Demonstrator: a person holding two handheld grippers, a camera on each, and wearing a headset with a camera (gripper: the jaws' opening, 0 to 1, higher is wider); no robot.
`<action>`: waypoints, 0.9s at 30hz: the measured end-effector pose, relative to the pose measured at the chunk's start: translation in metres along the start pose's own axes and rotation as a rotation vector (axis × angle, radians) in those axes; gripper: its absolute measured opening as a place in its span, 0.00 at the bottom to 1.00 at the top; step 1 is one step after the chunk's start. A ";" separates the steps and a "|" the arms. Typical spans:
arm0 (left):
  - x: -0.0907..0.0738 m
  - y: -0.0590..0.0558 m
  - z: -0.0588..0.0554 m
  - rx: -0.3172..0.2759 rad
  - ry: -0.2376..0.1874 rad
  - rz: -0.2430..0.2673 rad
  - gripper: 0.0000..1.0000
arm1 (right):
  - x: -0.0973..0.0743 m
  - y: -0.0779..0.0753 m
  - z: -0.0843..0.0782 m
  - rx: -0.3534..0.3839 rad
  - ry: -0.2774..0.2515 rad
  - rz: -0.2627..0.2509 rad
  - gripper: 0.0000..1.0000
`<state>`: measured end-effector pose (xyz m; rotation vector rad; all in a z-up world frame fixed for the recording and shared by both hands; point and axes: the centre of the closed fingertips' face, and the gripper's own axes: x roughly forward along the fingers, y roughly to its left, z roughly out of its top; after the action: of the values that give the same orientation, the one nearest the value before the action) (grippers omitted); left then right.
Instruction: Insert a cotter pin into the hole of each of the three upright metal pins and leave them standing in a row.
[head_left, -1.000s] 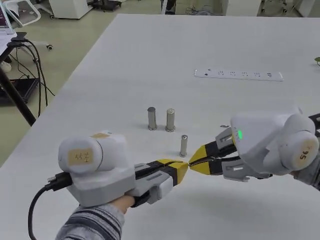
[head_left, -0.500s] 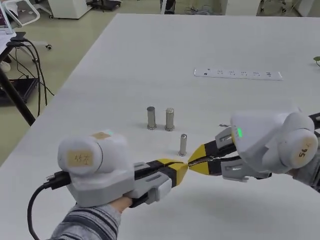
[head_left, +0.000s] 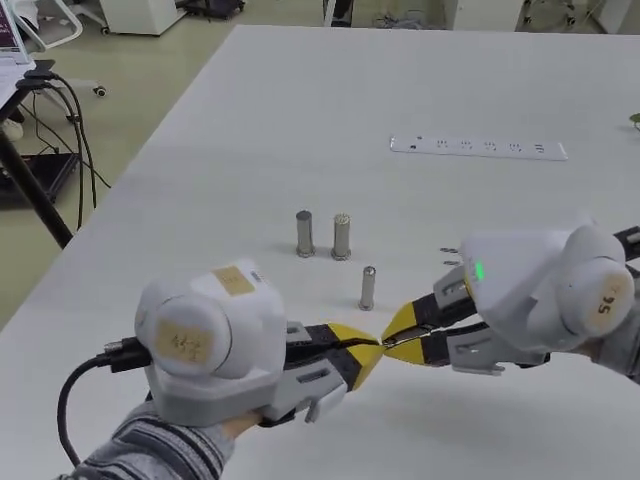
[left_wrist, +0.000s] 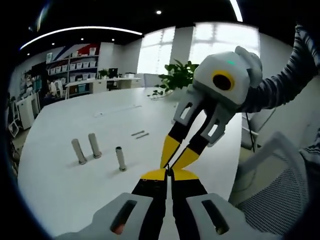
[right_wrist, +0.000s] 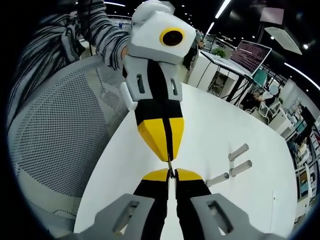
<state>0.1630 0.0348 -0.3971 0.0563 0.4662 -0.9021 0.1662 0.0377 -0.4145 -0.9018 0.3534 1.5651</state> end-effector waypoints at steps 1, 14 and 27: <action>0.000 0.000 0.000 0.019 0.004 -0.005 0.00 | 0.000 0.001 0.000 -0.001 0.002 0.004 0.00; 0.003 -0.002 0.000 0.145 0.038 0.012 0.00 | -0.002 0.005 -0.005 -0.027 0.058 0.021 0.00; 0.010 0.020 0.003 0.171 0.034 0.136 0.15 | -0.010 -0.017 -0.029 0.059 0.188 -0.082 0.00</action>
<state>0.1852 0.0394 -0.4011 0.2572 0.4107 -0.8067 0.1919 0.0148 -0.4215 -1.0078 0.4876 1.3914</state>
